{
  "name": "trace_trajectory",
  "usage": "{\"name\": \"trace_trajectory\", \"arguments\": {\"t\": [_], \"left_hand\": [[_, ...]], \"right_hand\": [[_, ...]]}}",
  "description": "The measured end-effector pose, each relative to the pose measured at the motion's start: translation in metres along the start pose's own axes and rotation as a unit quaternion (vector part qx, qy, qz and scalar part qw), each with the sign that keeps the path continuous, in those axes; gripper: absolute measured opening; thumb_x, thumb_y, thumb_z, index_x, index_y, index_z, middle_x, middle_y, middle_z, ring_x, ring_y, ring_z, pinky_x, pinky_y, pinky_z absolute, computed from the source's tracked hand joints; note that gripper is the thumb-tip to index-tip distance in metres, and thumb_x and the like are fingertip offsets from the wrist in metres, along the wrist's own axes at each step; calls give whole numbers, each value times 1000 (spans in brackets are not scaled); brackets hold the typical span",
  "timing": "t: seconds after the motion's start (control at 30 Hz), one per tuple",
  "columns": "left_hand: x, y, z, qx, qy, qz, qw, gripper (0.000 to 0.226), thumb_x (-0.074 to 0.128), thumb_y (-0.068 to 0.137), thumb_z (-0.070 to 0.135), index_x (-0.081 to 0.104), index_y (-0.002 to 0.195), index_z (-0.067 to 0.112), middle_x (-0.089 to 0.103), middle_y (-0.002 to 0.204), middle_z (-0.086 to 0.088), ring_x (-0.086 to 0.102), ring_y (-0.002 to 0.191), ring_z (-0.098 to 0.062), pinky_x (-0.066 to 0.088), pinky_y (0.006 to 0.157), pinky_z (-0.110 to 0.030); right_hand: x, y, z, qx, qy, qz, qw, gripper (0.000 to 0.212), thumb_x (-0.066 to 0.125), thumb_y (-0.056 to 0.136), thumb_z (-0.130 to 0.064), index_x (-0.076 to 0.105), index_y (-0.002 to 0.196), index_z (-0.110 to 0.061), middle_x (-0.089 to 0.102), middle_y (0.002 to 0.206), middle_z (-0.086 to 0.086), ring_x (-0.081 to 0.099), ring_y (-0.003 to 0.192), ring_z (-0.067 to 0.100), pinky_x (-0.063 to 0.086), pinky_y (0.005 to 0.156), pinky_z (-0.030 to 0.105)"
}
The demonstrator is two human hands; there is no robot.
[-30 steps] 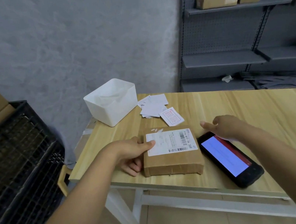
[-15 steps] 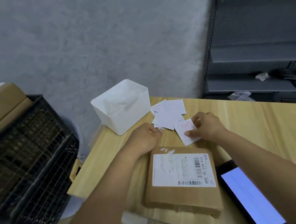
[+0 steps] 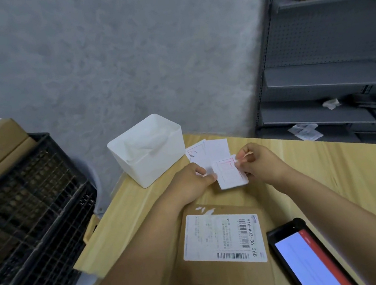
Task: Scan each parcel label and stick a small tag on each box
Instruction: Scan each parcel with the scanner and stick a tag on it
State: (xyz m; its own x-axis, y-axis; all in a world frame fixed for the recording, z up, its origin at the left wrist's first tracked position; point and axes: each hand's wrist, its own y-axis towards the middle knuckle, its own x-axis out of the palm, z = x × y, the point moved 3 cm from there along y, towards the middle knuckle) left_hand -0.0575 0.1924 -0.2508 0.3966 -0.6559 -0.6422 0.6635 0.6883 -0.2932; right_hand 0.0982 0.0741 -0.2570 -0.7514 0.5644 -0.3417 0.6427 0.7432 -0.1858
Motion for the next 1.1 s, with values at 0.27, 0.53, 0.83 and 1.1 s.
{"name": "trace_trajectory", "arguments": {"t": [0.27, 0.53, 0.83, 1.1], "left_hand": [[1, -5, 18, 12, -145, -19, 989, 19, 72, 85, 25, 65, 95, 11, 75, 82, 1, 67, 58, -5, 51, 57, -21], [-6, -7, 15, 14, -211, 7, 977, 18, 71, 86, 17, 65, 98, 5, 75, 86, -8, 72, 72, -19, 60, 73, -32], [-14, -10, 18, 23, -191, 83, 978, 19, 71, 85, 16, 58, 86, 2, 74, 75, -6, 72, 60, -15, 58, 55, -26], [-41, -8, -8, -20, -148, 131, 980, 20, 69, 87, 15, 56, 74, 9, 75, 78, -7, 73, 63, -17, 60, 65, -35]], "right_hand": [[4, -17, -14, -6, 127, -17, 992, 30, 75, 78, -6, 55, 101, -8, 56, 67, 8, 64, 71, 26, 50, 61, 31], [6, -23, -19, -25, 168, -17, 985, 18, 69, 85, -14, 58, 92, -1, 67, 84, 23, 72, 74, 22, 54, 54, 25], [7, -21, -18, -43, 140, 18, 989, 24, 66, 88, -21, 57, 85, 1, 72, 85, 20, 71, 79, 28, 50, 52, 24], [-16, -7, 4, -2, 75, 133, 988, 23, 68, 88, -22, 54, 73, -12, 61, 74, 10, 52, 64, 21, 45, 62, 34]]}}
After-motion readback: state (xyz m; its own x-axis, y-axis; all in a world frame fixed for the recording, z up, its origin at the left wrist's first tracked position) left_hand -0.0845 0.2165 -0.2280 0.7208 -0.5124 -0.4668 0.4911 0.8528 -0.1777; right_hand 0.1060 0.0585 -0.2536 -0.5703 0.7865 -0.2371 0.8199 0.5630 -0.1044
